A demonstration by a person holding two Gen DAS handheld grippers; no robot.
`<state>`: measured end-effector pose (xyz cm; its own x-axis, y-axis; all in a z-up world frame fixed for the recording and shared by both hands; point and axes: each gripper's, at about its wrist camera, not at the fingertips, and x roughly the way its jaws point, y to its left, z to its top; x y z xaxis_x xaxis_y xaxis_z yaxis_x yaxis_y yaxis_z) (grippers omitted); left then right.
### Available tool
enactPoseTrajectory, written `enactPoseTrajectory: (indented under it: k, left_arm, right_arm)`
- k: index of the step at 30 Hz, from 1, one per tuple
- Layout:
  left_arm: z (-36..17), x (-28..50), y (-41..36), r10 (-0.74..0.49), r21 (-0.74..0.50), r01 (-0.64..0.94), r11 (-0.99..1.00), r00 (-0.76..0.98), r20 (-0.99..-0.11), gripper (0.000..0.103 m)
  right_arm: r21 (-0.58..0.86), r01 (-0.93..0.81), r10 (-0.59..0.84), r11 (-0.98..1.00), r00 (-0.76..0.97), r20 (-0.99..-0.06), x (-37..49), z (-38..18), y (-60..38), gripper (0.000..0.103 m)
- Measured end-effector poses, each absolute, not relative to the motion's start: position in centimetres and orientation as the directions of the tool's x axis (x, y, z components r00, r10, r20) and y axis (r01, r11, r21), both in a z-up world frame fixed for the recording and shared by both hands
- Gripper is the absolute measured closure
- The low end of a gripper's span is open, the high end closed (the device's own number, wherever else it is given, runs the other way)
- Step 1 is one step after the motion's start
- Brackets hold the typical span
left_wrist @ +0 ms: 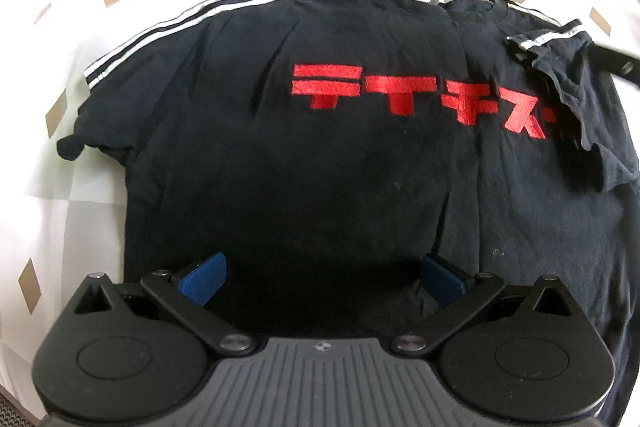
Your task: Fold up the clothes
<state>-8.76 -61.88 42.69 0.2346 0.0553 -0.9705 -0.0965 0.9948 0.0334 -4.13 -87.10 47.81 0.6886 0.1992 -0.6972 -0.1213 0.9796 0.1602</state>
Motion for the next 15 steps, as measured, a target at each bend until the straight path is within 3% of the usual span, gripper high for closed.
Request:
enactPoseTrajectory:
  k: [7, 15]
  left_arm:
    - [42.6, -8.8, -61.8, 0.051, 0.028, -0.099, 0.995, 0.229, -0.972, 0.0]
    - [42.7, -8.8, -61.7, 0.06, 0.036, -0.106, 0.994, 0.232, -0.971, 0.0]
  right_arm:
    - [0.158, 0.038, 0.091, 0.987, 0.677, -0.73, -4.1, 47.1, -90.8, 0.066]
    - [0.194, 0.019, 0.134, 0.981, 0.659, -0.74, -3.1, 45.8, -89.6, 0.065]
